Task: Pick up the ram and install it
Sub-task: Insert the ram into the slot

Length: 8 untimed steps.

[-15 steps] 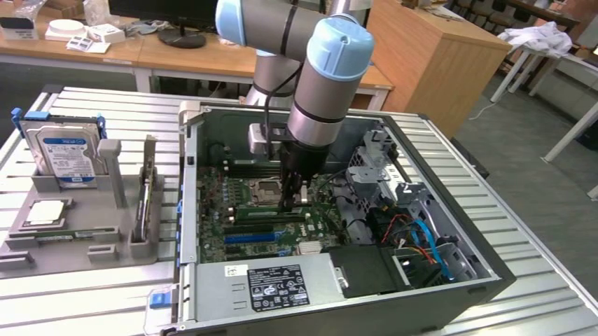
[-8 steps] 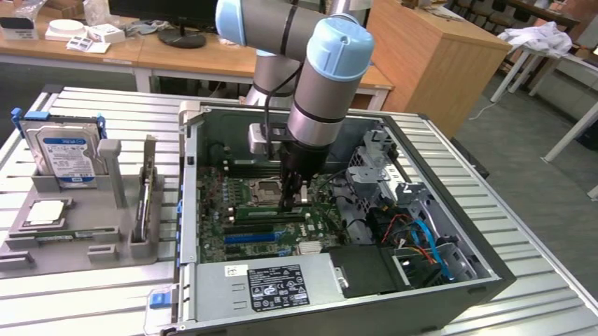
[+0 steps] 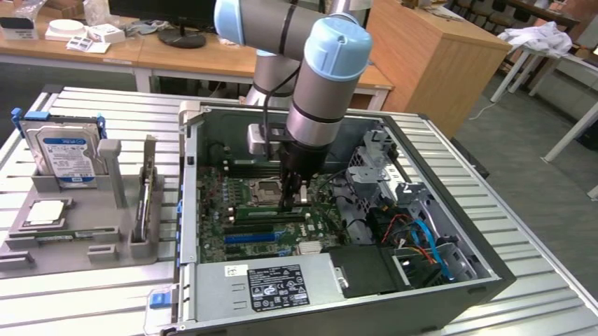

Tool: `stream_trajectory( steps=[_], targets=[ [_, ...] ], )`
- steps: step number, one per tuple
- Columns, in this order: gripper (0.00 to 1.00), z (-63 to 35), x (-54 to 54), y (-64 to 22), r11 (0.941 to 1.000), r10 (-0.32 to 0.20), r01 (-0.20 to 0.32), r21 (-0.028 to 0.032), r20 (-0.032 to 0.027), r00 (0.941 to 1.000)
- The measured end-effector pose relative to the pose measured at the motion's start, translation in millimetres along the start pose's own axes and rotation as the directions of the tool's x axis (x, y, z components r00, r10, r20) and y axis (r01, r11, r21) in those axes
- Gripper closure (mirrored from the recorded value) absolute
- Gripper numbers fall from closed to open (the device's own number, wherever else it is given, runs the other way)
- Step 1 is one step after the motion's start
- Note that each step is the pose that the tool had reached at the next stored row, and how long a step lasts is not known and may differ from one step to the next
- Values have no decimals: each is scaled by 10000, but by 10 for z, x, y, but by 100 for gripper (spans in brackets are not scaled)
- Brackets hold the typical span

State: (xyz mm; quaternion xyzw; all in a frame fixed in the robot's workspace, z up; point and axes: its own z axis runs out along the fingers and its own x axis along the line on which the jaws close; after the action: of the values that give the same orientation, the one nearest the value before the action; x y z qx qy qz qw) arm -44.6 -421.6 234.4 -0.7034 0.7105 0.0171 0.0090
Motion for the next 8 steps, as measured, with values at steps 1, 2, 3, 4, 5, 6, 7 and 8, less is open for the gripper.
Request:
stream_trajectory(
  steps=[1,2,3,4,5,6,7,8],
  targets=[
    [88,0,0,2,10000,0,0,10,1,10000],
    [88,0,0,3,10000,-1,1,15,2,10000],
    [88,0,0,4,10000,-2,2,18,1,10000],
    [88,0,0,6,10000,-2,2,19,1,10000],
    [88,0,0,8,10000,-1,1,20,1,10000],
    [88,0,0,9,10000,-2,2,21,1,10000],
    [88,1,0,11,10000,0,0,21,2,10000],
    [88,3,-2,12,10000,-1,1,22,3,10000]
  ],
)
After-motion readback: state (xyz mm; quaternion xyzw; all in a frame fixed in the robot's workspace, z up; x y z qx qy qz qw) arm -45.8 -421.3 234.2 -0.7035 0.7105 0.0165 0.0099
